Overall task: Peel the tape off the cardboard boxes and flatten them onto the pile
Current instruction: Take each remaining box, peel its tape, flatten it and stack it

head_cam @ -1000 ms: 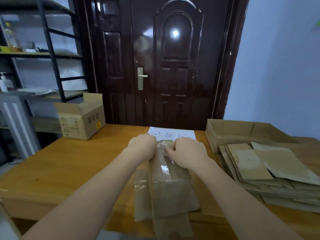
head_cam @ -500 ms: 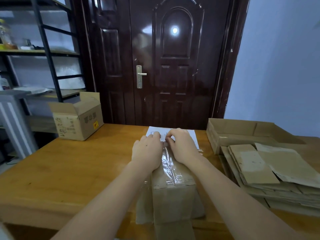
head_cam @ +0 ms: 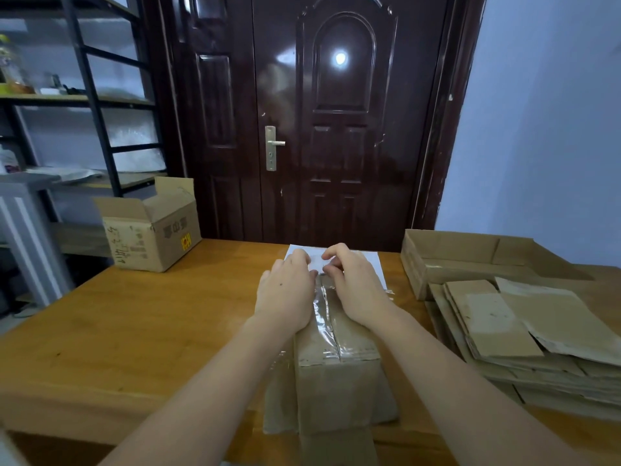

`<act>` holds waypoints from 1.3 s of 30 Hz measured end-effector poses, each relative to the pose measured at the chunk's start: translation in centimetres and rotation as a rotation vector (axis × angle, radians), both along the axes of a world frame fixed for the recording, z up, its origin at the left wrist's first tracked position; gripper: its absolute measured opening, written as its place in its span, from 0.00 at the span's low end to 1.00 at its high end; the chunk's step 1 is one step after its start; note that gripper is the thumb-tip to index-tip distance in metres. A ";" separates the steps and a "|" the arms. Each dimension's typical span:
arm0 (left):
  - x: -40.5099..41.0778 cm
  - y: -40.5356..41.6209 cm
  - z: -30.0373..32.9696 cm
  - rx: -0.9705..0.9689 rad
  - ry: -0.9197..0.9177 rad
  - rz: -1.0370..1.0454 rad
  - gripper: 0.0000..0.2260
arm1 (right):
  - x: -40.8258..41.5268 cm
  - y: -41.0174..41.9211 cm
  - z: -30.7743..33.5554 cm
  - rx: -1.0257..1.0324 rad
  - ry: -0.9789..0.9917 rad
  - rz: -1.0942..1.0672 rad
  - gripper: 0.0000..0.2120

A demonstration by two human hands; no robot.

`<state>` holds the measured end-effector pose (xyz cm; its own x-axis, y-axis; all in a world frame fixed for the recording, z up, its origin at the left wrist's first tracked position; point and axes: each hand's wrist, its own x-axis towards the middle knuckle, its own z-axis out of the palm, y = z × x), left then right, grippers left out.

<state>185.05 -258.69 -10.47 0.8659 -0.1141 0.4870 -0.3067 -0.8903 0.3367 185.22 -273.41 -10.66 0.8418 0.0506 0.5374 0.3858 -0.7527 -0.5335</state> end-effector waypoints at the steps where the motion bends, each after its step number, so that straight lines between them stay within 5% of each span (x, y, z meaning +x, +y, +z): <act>1: 0.0 0.0 0.0 -0.021 -0.005 -0.027 0.12 | 0.2 0.0 -0.1 0.014 0.013 -0.002 0.09; 4: 0.0 -0.1 0.1 -0.048 -0.030 -0.092 0.18 | 0.3 0.2 -0.2 -0.011 -0.011 -0.002 0.13; 16: 0.2 0.3 -0.6 0.105 -0.074 -0.005 0.14 | -0.2 -0.1 -0.1 -0.009 -0.049 0.044 0.06; 20: 0.4 0.2 -0.6 0.102 -0.048 -0.005 0.14 | -0.7 0.0 0.4 -0.066 -0.038 0.074 0.12; 39: 0.3 -0.1 -0.6 -0.005 -0.040 -0.073 0.12 | 0.4 0.1 -0.2 -0.077 0.052 0.019 0.04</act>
<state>185.38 -258.78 -11.04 0.8352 -0.1735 0.5219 -0.3839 -0.8634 0.3273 185.59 -273.33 -10.84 0.8671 0.1067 0.4865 0.3737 -0.7852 -0.4938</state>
